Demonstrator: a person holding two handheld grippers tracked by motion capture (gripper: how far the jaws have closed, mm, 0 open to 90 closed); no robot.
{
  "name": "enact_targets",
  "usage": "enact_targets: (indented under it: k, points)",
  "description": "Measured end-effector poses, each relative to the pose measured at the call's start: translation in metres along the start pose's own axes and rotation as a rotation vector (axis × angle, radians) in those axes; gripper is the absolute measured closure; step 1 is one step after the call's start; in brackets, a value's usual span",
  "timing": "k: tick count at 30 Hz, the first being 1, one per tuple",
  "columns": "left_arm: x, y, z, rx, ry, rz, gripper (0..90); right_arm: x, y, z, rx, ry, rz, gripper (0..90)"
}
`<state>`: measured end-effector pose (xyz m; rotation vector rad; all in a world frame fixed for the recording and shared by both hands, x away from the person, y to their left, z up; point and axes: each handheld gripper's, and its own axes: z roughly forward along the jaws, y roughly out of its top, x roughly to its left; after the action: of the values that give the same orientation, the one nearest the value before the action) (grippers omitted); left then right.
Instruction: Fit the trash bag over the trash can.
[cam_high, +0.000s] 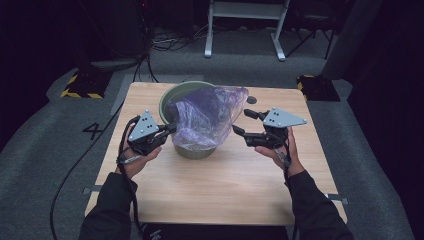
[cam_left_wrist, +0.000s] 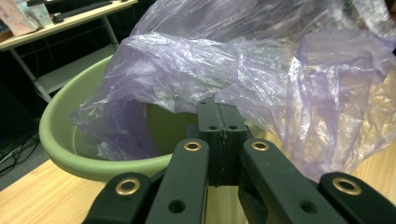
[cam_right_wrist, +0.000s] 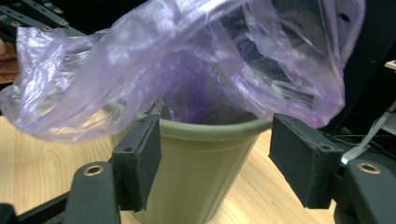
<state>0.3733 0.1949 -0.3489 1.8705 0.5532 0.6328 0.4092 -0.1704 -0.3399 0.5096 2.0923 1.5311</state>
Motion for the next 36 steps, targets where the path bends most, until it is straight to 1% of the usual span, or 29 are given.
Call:
enact_targets:
  k: [2, 3, 5, 7, 9, 11, 13, 15, 16, 19, 20, 21, 22, 23, 24, 26, 27, 29, 30, 32, 34, 35, 36]
  points:
    - [-0.001, -0.001, -0.002, 0.005, 0.000, 0.004, 89.9, 0.002, 0.003, 0.002, 0.000, 0.020, 0.004, 33.0]
    - [-0.001, -0.003, -0.003, 0.007, -0.001, 0.003, 89.9, 0.004, 0.003, 0.004, 0.002, 0.021, -0.002, 32.6]
    - [-0.001, -0.006, -0.004, 0.010, 0.000, 0.001, 89.9, 0.006, 0.004, 0.007, 0.004, 0.041, 0.000, 32.6]
    - [-0.001, -0.011, -0.005, 0.017, 0.008, -0.006, 89.9, 0.008, 0.004, 0.009, 0.012, 0.044, -0.005, 32.7]
    - [-0.001, -0.015, -0.005, 0.028, 0.015, -0.008, 89.9, 0.011, 0.003, 0.011, 0.007, 0.066, 0.001, 33.3]
    - [-0.001, -0.018, -0.006, 0.033, 0.014, -0.011, 89.9, 0.014, 0.002, 0.012, 0.017, 0.067, -0.007, 33.6]
    - [-0.002, -0.021, -0.006, 0.044, 0.018, -0.009, 89.9, 0.017, 0.001, 0.013, 0.017, 0.081, -0.012, 33.9]
    - [-0.003, -0.024, -0.007, 0.044, 0.021, -0.006, 89.3, 0.019, -0.001, 0.012, 0.023, 0.084, -0.024, 34.3]
    - [-0.004, -0.025, -0.008, 0.042, 0.024, -0.008, 83.2, 0.020, -0.002, 0.012, 0.024, 0.089, -0.027, 34.3]
    - [-0.009, -0.025, -0.013, 0.048, 0.033, 0.005, 75.1, 0.022, -0.005, 0.010, 0.030, 0.087, -0.034, 34.5]
    - [-0.010, -0.023, -0.015, 0.052, 0.035, 0.010, 69.3, 0.022, -0.006, 0.010, 0.032, 0.091, -0.038, 34.5]
    - [-0.012, -0.022, -0.017, 0.047, 0.023, 0.014, 68.1, 0.022, -0.007, 0.009, 0.033, 0.094, -0.042, 34.5]
    - [-0.014, -0.021, -0.021, 0.042, 0.020, 0.023, 65.6, 0.022, -0.007, 0.007, 0.031, 0.093, -0.041, 34.5]
    - [-0.015, -0.019, -0.023, 0.034, 0.014, 0.025, 61.3, 0.021, -0.007, 0.006, 0.028, 0.093, -0.039, 35.0]
    - [-0.017, -0.017, -0.026, 0.028, 0.017, 0.021, 54.9, 0.021, -0.007, 0.005, 0.028, 0.090, -0.038, 35.1]
    - [-0.020, -0.013, -0.031, 0.020, 0.011, 0.018, 46.9, 0.020, -0.006, 0.004, 0.014, 0.105, -0.030, 35.4]
    - [-0.022, -0.011, -0.032, 0.009, 0.009, 0.018, 41.3, 0.021, -0.006, 0.003, 0.010, 0.104, -0.029, 35.7]
    - [-0.026, -0.007, -0.034, -0.002, 0.013, 0.016, 32.0, 0.022, -0.005, 0.002, 0.017, 0.091, -0.040, 36.2]
    - [-0.029, -0.005, -0.034, -0.008, 0.007, 0.016, 29.2, 0.023, -0.005, 0.002, 0.017, 0.092, -0.041, 36.4]
    - [-0.034, -0.002, -0.035, -0.014, -0.008, 0.029, 25.1, 0.025, -0.006, 0.001, 0.023, 0.091, -0.050, 36.7]
    - [-0.038, 0.000, -0.035, 0.001, -0.025, 0.046, 22.5, 0.026, -0.007, 0.001, 0.037, 0.080, -0.066, 37.1]
    - [-0.039, 0.000, -0.036, 0.007, -0.019, 0.056, 22.1, 0.026, -0.007, 0.000, 0.043, 0.078, -0.069, 37.1]
    - [-0.039, 0.000, -0.037, 0.005, -0.019, 0.057, 21.7, 0.025, -0.008, 0.000, 0.047, 0.076, -0.072, 37.3]
